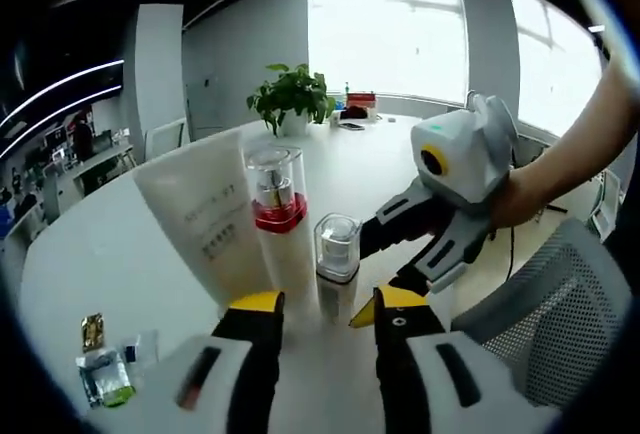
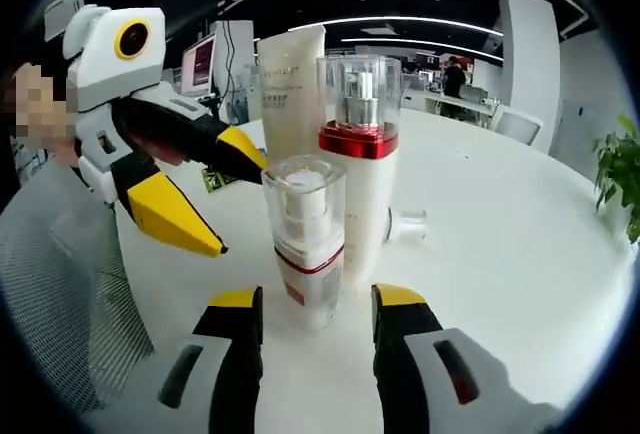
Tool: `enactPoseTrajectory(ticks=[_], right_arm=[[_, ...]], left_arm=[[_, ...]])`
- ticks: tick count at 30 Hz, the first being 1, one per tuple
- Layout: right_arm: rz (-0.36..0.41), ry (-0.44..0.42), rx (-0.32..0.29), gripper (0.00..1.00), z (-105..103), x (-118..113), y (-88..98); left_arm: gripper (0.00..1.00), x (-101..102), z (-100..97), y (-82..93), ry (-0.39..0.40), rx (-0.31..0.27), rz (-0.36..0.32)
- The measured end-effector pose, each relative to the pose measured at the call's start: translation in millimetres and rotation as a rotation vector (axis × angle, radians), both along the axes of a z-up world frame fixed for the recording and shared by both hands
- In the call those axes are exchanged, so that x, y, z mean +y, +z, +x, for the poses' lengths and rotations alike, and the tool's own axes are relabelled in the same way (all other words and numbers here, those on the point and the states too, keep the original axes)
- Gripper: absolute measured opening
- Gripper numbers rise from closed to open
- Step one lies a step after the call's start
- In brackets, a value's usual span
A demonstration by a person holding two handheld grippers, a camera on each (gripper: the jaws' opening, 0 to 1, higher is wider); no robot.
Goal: Arrange the skincare products in the storage area until every visible bottle or jar stands upright without overlapping.
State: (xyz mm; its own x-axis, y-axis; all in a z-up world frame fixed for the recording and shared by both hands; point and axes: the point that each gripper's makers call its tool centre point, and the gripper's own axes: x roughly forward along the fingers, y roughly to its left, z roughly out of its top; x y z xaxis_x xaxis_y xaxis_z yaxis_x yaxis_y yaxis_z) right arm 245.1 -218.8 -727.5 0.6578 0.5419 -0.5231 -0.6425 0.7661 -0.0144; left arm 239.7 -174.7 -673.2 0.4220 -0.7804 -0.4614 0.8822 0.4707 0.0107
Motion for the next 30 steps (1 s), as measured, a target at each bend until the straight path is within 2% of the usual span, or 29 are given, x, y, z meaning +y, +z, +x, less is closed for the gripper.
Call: enactPoseTrajectory(ticks=[6, 17, 25, 26, 28, 30], right_arm=[[-0.014, -0.014, -0.008, 0.55, -7, -4, 5.0], [-0.002, -0.039, -0.010, 0.69, -21, -7, 14.0], [0.002, -0.018, -0.013, 0.78, -31, 5, 24.7], [0.004, -0.017, -0.016, 0.79, -32, 6, 26.8], [0.019, -0.011, -0.018, 0.83, -34, 9, 32.5], [0.026, -0.004, -0.027, 0.84, -37, 11, 37.0]], left_arm=[[0.43, 11, -5.2, 5.0, 0.030, 0.004, 0.000], [0.56, 48, -13.9, 5.9, 0.086, 0.033, 0.005], [0.67, 72, -22.3, 7.3, 0.130, 0.048, 0.014], [0.68, 76, -22.4, 7.3, 0.143, 0.052, 0.013], [0.68, 89, -24.9, 2.8, 0.194, 0.110, 0.022], [0.68, 98, -24.5, 2.5, 0.216, 0.119, 0.013]])
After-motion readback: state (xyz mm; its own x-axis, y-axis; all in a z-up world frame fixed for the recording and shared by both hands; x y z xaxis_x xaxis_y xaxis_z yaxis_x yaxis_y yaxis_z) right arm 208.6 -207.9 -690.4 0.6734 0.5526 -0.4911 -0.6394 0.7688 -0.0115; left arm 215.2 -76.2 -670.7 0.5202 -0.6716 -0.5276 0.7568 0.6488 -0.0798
